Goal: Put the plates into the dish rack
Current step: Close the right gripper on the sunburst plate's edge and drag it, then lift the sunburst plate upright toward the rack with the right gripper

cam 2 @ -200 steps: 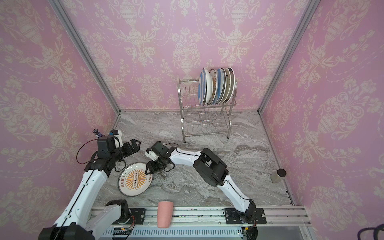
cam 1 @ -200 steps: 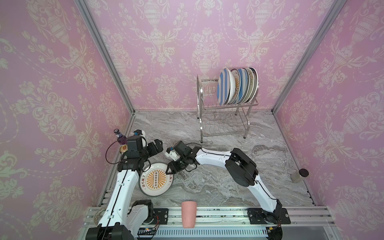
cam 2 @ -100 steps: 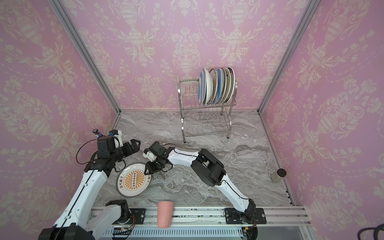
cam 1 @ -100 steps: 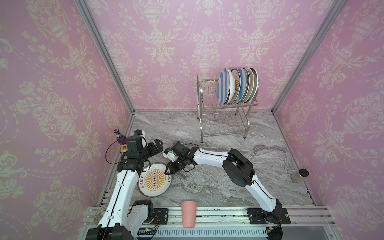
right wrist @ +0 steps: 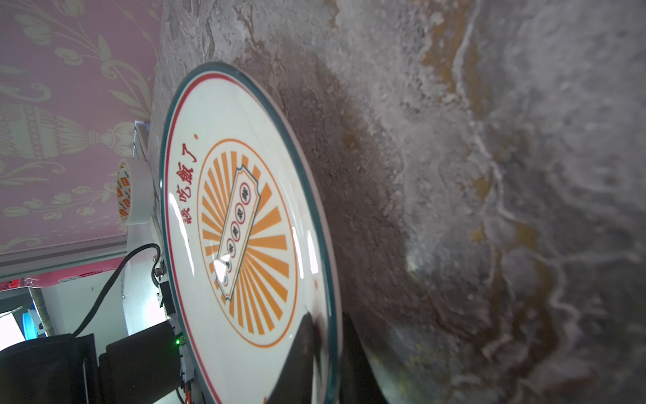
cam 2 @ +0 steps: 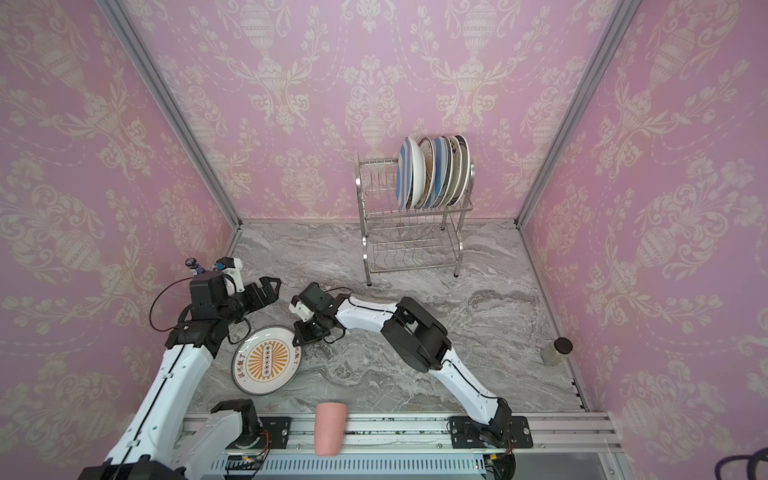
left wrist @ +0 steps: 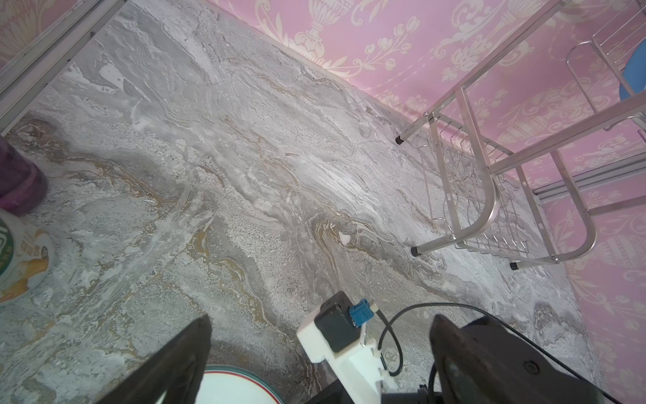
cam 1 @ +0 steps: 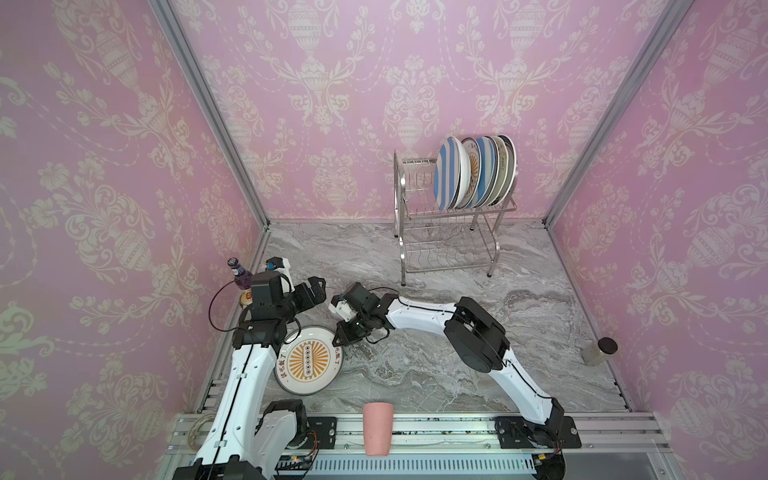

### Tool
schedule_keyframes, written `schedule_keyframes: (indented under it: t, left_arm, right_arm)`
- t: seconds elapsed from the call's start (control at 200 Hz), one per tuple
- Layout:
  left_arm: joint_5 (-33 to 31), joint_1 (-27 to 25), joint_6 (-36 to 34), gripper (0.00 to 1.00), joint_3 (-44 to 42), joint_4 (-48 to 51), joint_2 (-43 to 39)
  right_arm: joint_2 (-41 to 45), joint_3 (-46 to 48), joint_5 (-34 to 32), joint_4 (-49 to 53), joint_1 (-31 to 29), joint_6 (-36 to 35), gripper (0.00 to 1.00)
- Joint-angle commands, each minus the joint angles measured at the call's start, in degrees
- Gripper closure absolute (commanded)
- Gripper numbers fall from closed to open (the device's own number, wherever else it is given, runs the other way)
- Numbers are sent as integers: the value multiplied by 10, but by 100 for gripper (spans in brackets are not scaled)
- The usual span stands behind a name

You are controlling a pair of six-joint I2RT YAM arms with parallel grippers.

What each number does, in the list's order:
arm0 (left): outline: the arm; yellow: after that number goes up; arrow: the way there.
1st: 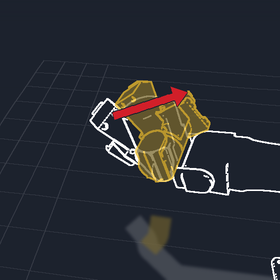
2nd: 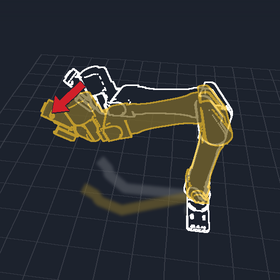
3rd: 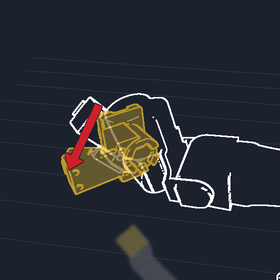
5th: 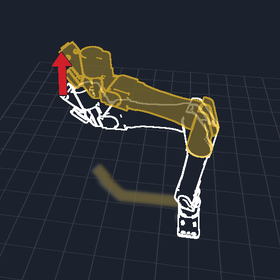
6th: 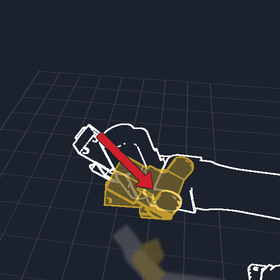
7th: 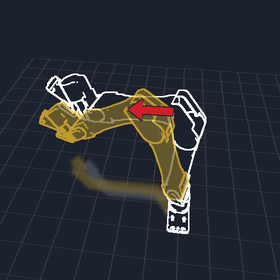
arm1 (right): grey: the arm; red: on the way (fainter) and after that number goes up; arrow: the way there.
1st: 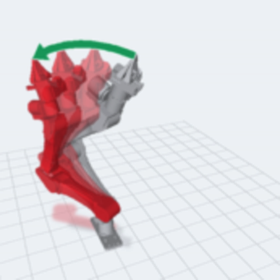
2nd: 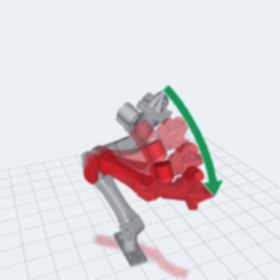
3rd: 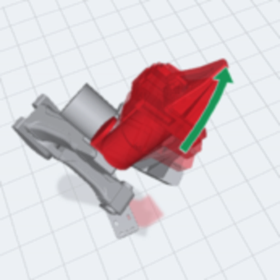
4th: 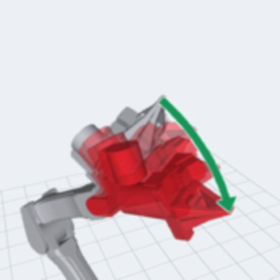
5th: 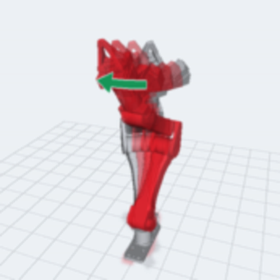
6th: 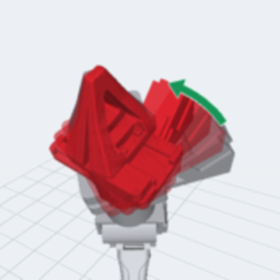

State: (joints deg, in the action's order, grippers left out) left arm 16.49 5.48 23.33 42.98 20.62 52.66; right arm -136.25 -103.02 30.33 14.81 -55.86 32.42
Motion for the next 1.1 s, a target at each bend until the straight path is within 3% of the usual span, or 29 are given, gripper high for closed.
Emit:
schedule_keyframes:
  t: [0.0, 0.185, 0.575, 0.796, 1.096]
  left_arm:
    - [20, 5, -21, 1, 21, -3, 3]
    - [28, 4, -17, 1, 19, -16, 7]
    - [69, 3, -16, 1, 74, -41, 40]
    - [96, 0, 0, 1, 73, -73, 56]
    - [91, -33, -13, 1, 81, -85, 85]
  right_arm:
    - [9, 24, -60, 17, 2, -1, 92]
    - [47, 65, -78, -15, 12, 15, 100]
    - [163, 125, -142, 11, 60, -16, 100]
    - [258, 198, -202, 12, 92, -32, 100]
    - [364, 221, -331, 79, 96, -89, 100]
